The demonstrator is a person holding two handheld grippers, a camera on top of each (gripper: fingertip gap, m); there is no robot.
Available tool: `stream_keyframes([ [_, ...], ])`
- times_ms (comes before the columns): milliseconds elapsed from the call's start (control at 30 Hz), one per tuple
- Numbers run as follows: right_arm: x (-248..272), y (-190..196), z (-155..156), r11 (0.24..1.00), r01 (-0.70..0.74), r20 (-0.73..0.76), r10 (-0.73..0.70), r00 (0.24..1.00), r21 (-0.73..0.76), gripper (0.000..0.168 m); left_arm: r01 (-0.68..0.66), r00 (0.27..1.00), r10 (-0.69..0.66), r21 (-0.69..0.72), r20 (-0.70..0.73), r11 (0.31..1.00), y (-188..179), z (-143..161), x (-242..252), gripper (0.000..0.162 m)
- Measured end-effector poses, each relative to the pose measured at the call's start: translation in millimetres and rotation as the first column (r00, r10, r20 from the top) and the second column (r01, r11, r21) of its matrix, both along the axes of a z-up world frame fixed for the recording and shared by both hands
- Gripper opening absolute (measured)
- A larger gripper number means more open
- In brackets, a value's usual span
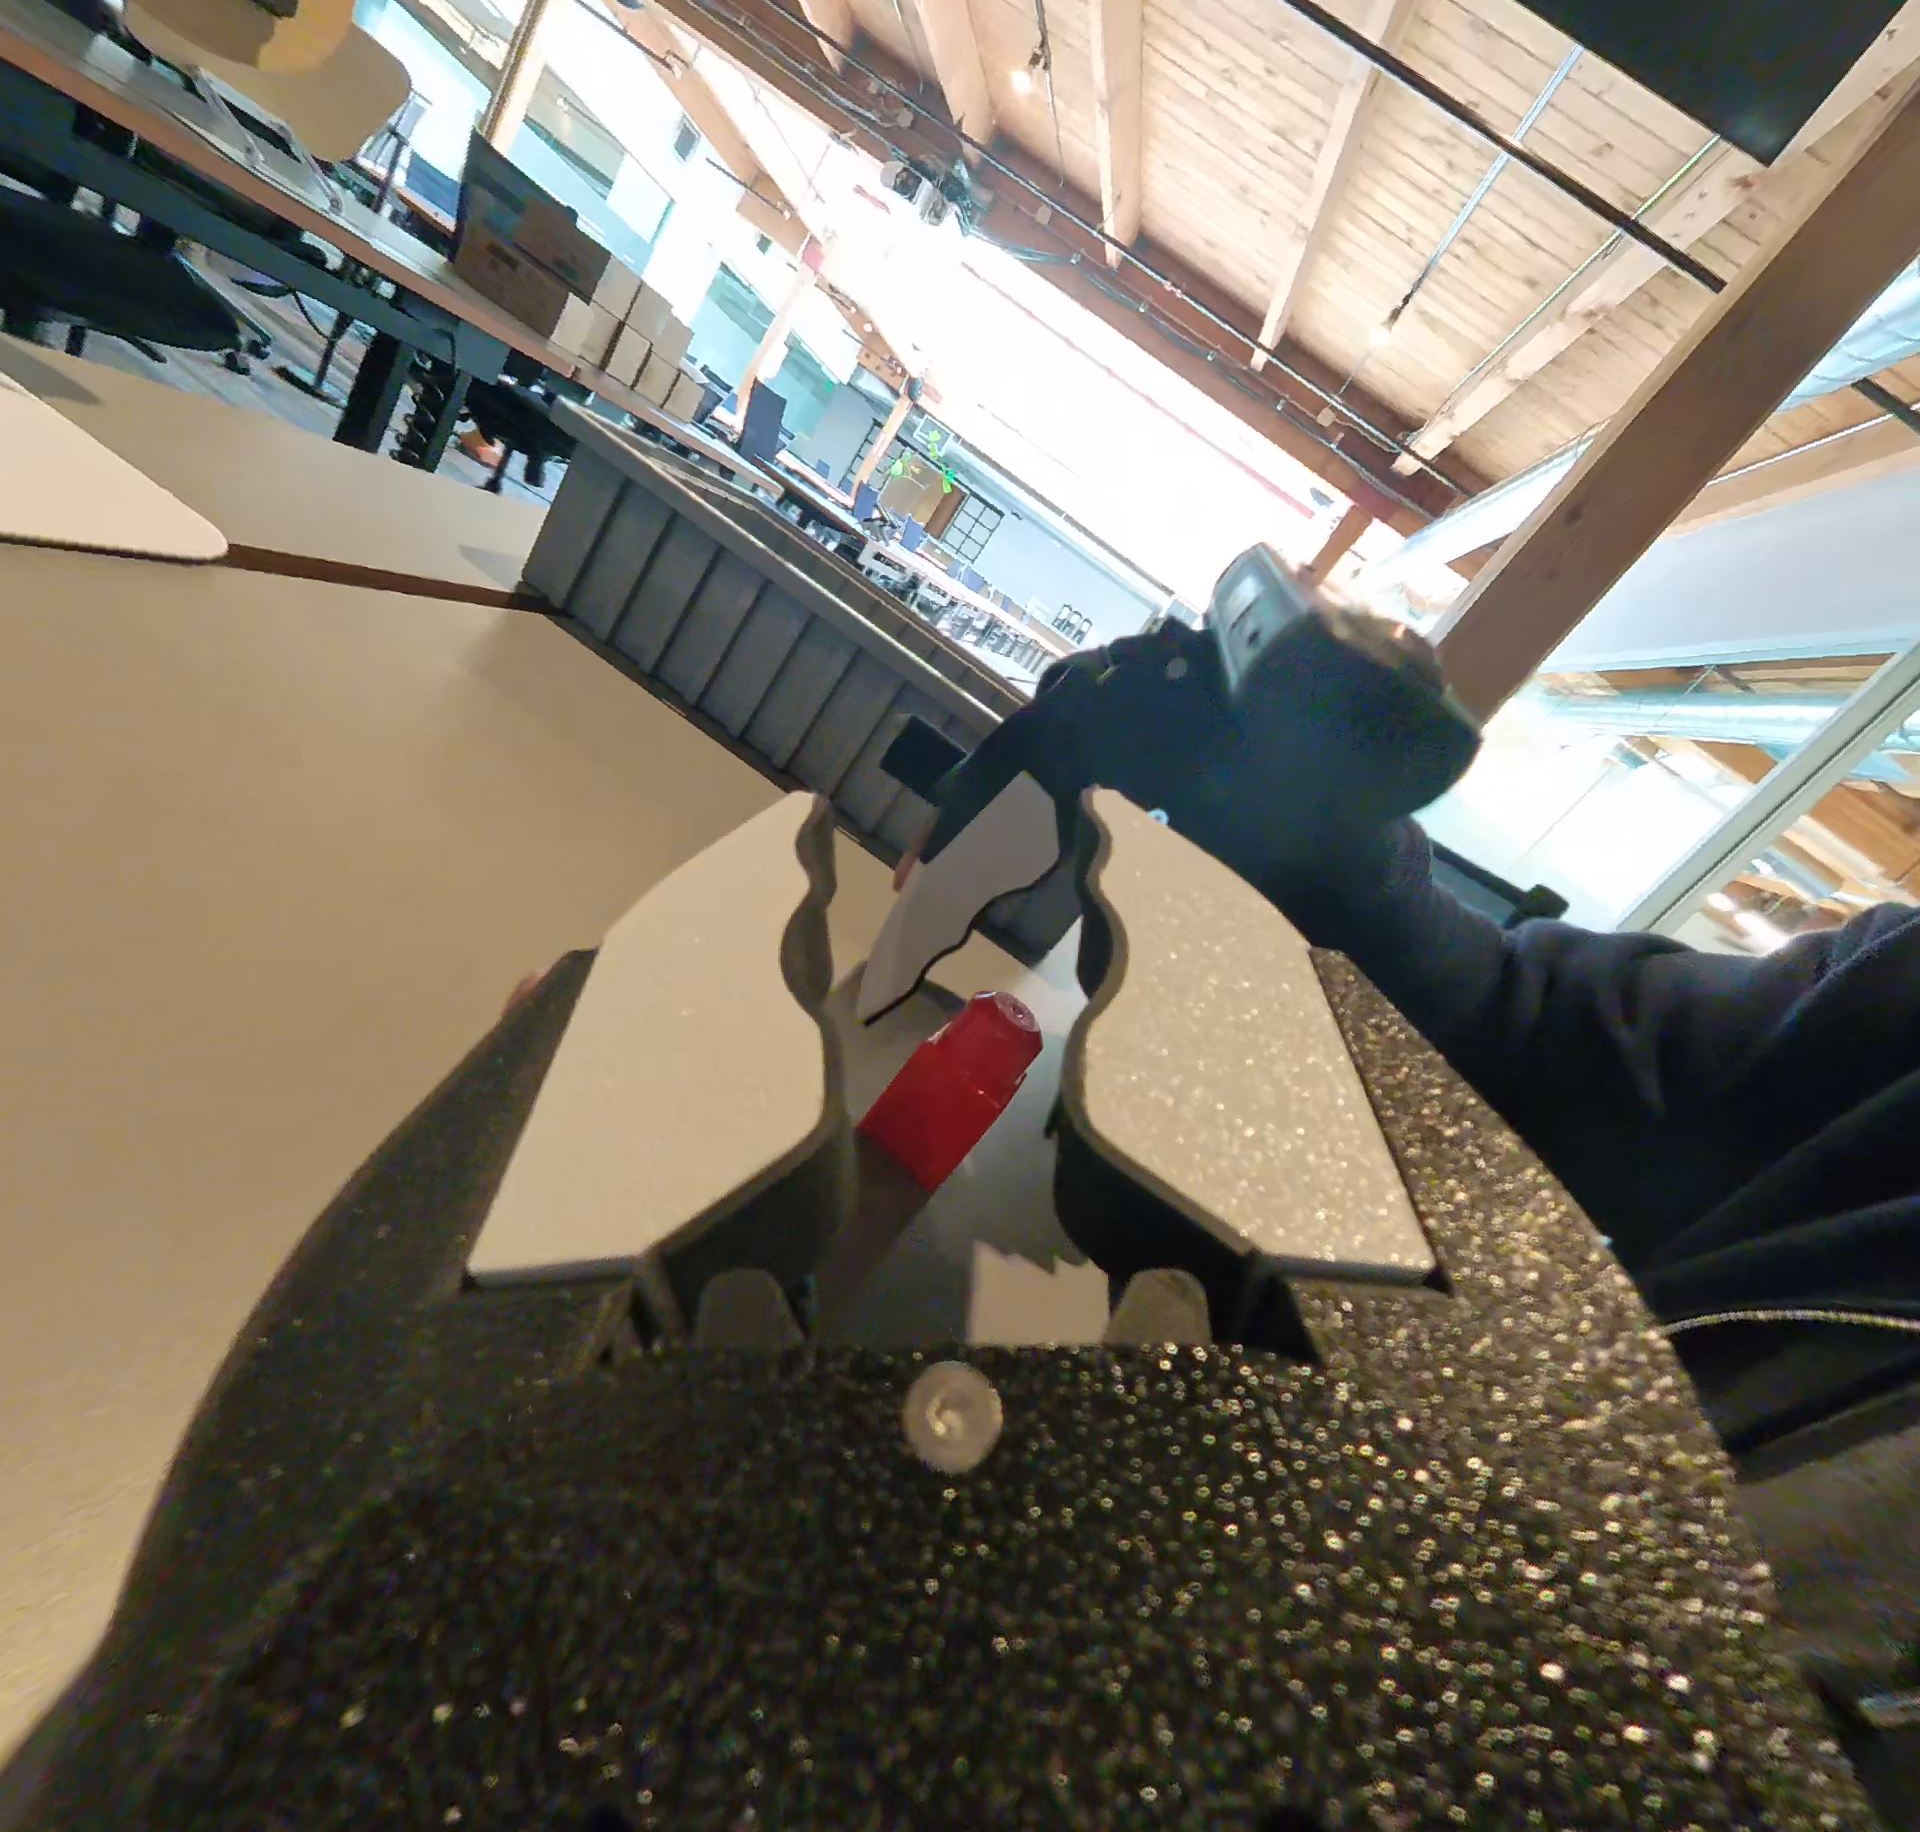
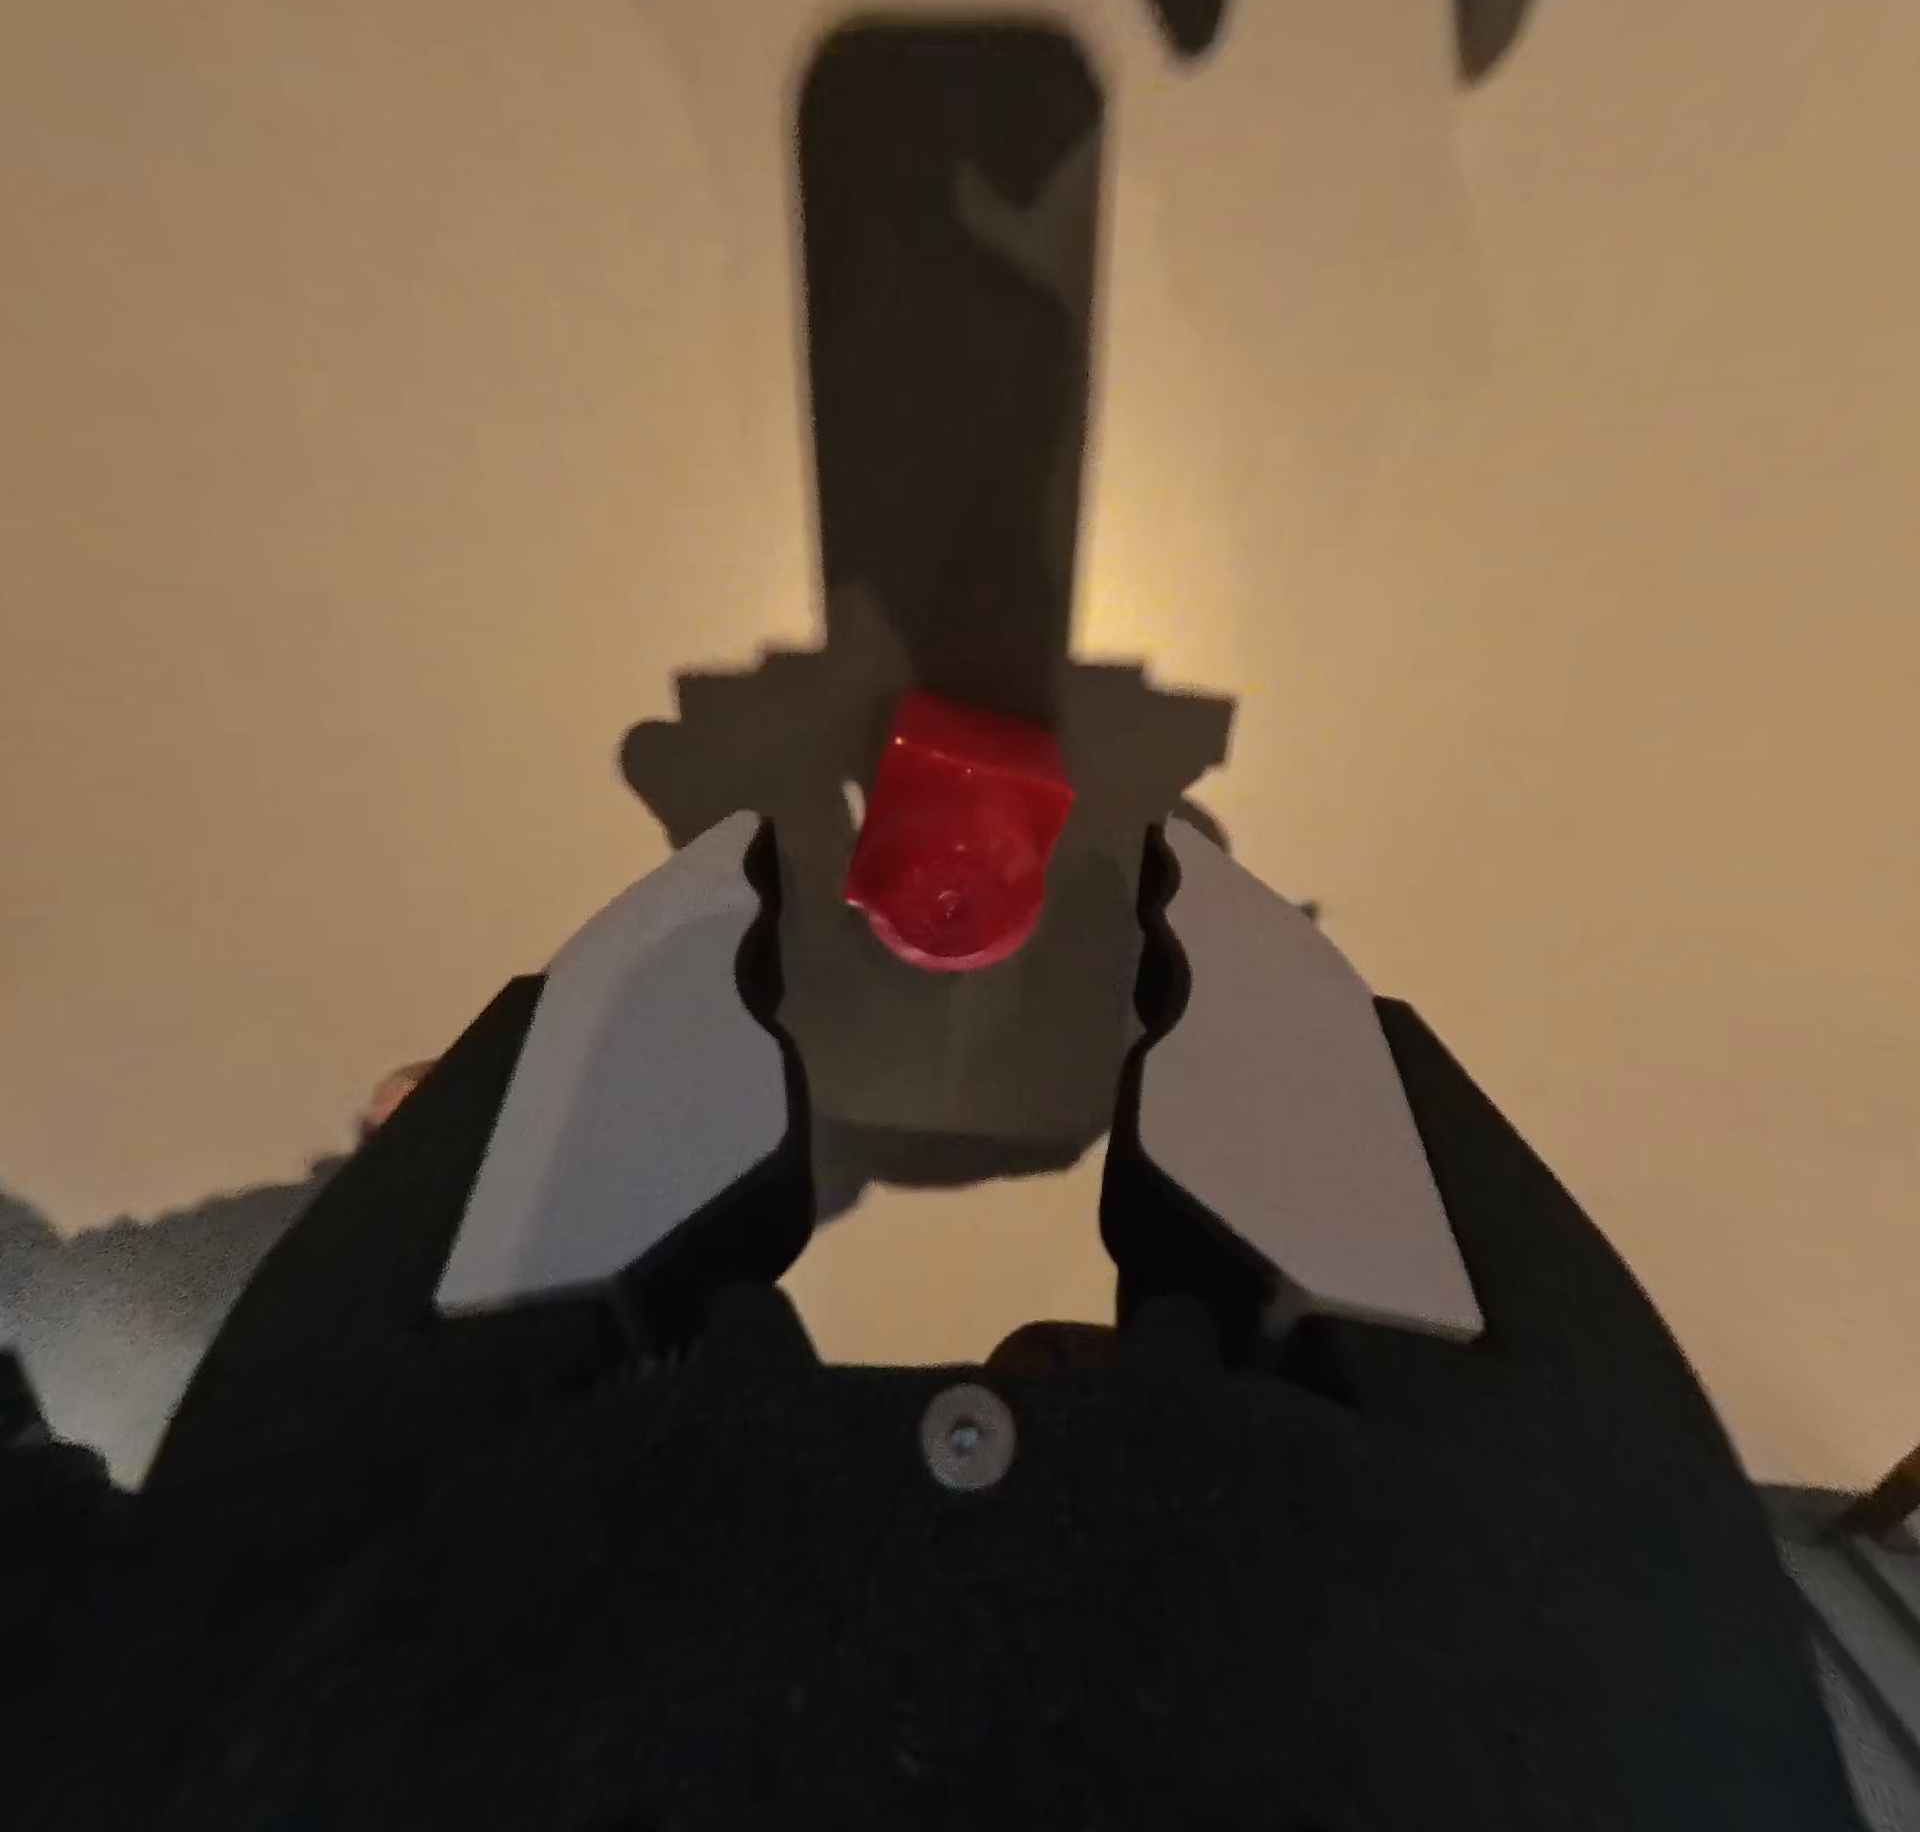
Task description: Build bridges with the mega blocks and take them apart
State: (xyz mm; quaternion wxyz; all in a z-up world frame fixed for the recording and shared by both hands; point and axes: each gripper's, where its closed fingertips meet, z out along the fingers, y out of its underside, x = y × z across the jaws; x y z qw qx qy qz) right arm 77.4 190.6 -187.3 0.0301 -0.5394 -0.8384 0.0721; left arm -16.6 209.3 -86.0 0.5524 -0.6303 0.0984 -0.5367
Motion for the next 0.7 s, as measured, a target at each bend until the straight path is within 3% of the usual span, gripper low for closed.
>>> stream_keyframes([
  [133,-21,-6,22,0.995,0.060,-0.315,-0.081,0.946,-0.075,0.076,-0.044,0.994,0.052,0.074,-0.101,0.996,-1,5,-4,0.043],
  [200,-32,-5,38,0.987,0.102,-0.515,-0.153,0.844,-0.127,0.078,-0.071,0.978,0.097,0.142,-0.183,0.987,-5,14,-9,0.045],
  [267,-34,2,54,0.971,0.151,-0.679,-0.236,0.695,-0.183,0.074,-0.097,0.955,0.150,0.212,-0.255,0.973,-11,31,-21,0.050],
  [333,-26,14,61,0.952,0.198,-0.764,-0.306,0.569,-0.234,0.068,-0.165,0.897,0.261,0.279,-0.355,0.946,-18,50,-50,0.053],
  [400,-16,21,58,0.934,0.234,-0.778,-0.353,0.519,-0.268,0.067,-0.285,0.763,0.423,0.334,-0.489,0.899,-24,67,-100,0.054],
  [467,-7,27,50,0.926,0.260,-0.770,-0.374,0.517,-0.274,0.066,-0.417,0.569,0.559,0.374,-0.603,0.828,-32,84,-164,0.050],
  [533,-4,30,44,0.922,0.272,-0.765,-0.382,0.519,-0.276,0.066,-0.499,0.350,0.589,0.388,-0.728,0.775,-41,90,-229,0.049],
  [600,-4,31,41,0.922,0.267,-0.763,-0.384,0.520,-0.282,0.066,-0.511,0.192,0.468,0.319,-0.863,0.799,-49,73,-281,0.050],
  [667,-5,30,41,0.927,0.255,-0.770,-0.372,0.519,-0.276,0.065,-0.495,0.151,0.242,0.139,-0.958,0.858,-57,37,-317,0.050],
  [700,-5,30,41,0.930,0.252,-0.776,-0.364,0.515,-0.269,0.064,-0.480,0.166,0.133,0.038,-0.977,0.877,-62,17,-329,0.051],
])
